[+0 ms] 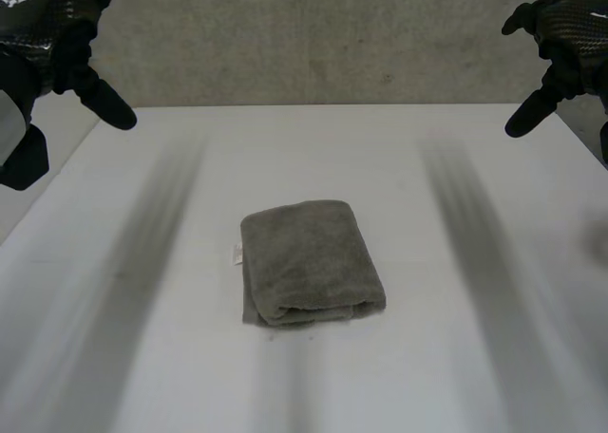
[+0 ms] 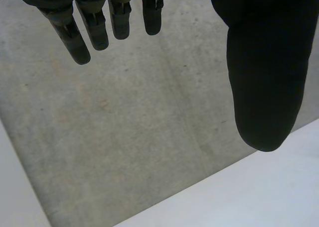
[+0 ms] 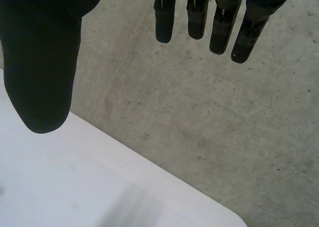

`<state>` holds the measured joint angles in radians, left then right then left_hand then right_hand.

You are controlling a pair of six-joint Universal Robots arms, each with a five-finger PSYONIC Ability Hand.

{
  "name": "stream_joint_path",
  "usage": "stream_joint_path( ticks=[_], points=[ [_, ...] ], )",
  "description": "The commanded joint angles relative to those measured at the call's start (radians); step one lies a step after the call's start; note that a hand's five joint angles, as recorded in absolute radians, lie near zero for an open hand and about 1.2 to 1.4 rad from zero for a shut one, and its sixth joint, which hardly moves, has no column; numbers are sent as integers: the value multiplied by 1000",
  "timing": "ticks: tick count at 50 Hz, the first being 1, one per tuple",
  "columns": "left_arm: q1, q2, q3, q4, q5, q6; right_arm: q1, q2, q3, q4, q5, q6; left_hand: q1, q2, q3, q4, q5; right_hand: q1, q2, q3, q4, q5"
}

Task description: Fold the towel.

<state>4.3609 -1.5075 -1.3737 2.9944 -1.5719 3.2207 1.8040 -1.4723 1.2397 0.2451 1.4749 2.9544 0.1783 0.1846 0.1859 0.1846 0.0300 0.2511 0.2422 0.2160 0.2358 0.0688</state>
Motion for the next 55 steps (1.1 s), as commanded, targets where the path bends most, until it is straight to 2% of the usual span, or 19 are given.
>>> stream_joint_path(
  ticks=[1, 27, 55],
  points=[
    [-6, -3, -15, 4, 32, -1, 8, -11, 13, -16, 2, 5, 6, 0, -2, 0, -20, -77, -68, -42, -61, -69],
    [-21, 12, -27, 6, 33, 2, 20, -125, 106, -107, 7, -6, -3, -9, -11, -9, -29, -77, -68, -42, -61, -69],
    [-3, -2, -59, 44, 26, 1, 6, -115, 104, -96, 19, 3, -4, -10, -11, -10, -30, -77, -68, -42, -61, -69]
  ],
)
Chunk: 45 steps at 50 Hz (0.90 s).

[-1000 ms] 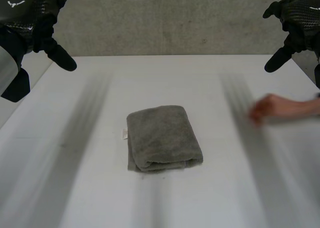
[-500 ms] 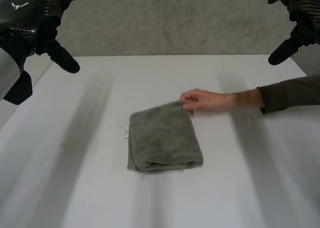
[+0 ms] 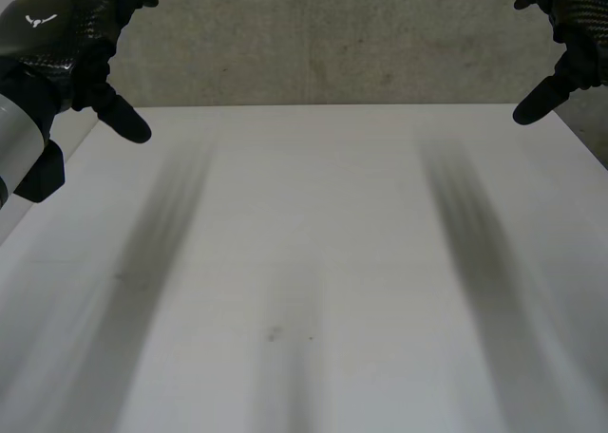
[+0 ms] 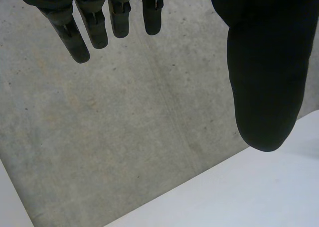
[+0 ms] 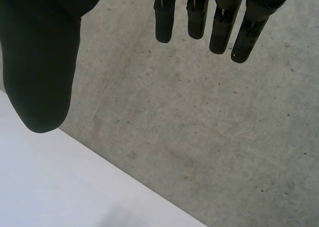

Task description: Fold the towel.

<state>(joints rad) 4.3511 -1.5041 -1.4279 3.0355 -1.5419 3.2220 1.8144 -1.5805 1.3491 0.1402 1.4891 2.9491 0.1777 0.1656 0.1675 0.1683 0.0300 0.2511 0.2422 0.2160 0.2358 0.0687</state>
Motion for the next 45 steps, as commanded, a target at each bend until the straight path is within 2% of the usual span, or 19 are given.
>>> stream_joint_path(
  ticks=[1, 45],
  points=[
    [7, -5, -5, 3, -4, -1, -4, -7, -5, 9, 5, 8, -3, 9, 7, 6, -30, -77, -68, -42, -61, -69],
    [36, 7, -13, 26, -9, -1, -4, -27, 15, 13, -15, 7, -3, 9, 7, 6, -30, -77, -68, -42, -61, -69]
  ],
)
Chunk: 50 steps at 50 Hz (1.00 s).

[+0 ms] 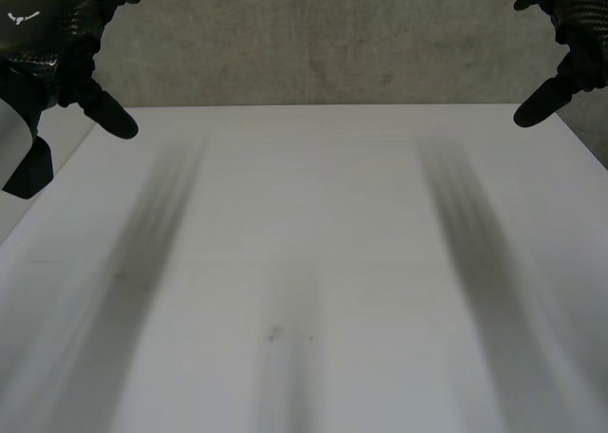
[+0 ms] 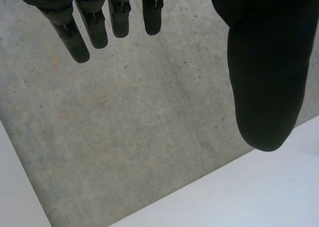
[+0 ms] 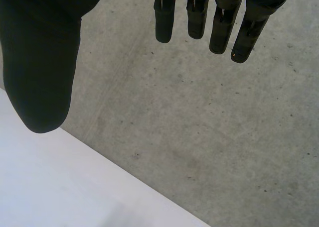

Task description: Fold the towel.

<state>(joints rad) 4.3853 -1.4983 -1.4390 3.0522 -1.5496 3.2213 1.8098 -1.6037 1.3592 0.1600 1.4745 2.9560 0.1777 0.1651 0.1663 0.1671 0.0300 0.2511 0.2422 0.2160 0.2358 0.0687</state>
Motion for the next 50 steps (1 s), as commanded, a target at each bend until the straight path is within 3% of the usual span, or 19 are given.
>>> stream_joint_path(
  ticks=[1, 10, 18, 50],
  points=[
    [2, 1, -3, 16, -3, 0, 0, -5, 4, -8, 0, 0, -3, 9, 8, 7, -30, -77, -68, -42, -61, -69],
    [0, 3, -4, 19, -15, 0, 0, -12, 6, -10, 0, 0, -3, 9, 8, 7, -30, -77, -68, -42, -61, -69],
    [0, 0, -38, 102, -18, 5, 0, -12, 18, -39, 0, 0, -3, 9, 8, 7, -30, -77, -68, -42, -61, -69],
    [0, 1, -38, 102, -18, 3, -1, -10, 54, -123, -14, -14, -3, 9, 8, 7, -30, -77, -68, -42, -61, -69]
  ],
)
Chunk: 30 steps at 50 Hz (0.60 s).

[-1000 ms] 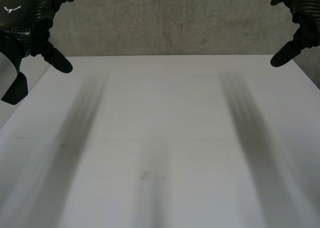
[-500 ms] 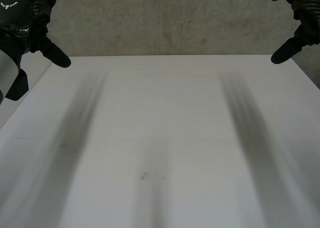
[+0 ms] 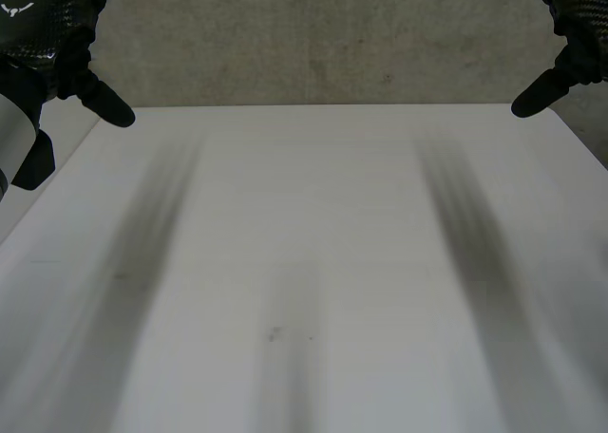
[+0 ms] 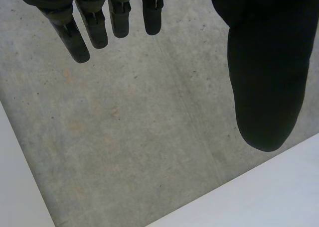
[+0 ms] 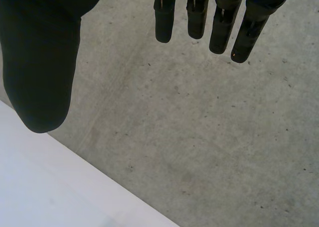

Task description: Fold the towel.

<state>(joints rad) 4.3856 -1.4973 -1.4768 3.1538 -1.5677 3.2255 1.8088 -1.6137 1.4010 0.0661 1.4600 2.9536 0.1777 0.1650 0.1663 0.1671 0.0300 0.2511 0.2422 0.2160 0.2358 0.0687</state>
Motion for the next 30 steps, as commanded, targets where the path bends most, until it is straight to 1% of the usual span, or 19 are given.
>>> stream_joint_path(
  ticks=[1, 15, 30],
  points=[
    [0, 0, 0, 0, 0, 0, 0, 0, 12, -29, 0, -11, -3, 10, 8, 7, -30, -77, -68, -42, -61, -69],
    [-2, 0, 0, 0, 2, 0, 0, 0, 12, -29, -3, -11, -3, 10, 8, 7, -30, -77, -68, -42, -61, -69],
    [-23, -12, -16, 2, 12, 5, 7, 18, 7, -22, -52, -13, 24, 37, 35, 35, -3, -77, -68, -42, -61, -69]
  ],
)
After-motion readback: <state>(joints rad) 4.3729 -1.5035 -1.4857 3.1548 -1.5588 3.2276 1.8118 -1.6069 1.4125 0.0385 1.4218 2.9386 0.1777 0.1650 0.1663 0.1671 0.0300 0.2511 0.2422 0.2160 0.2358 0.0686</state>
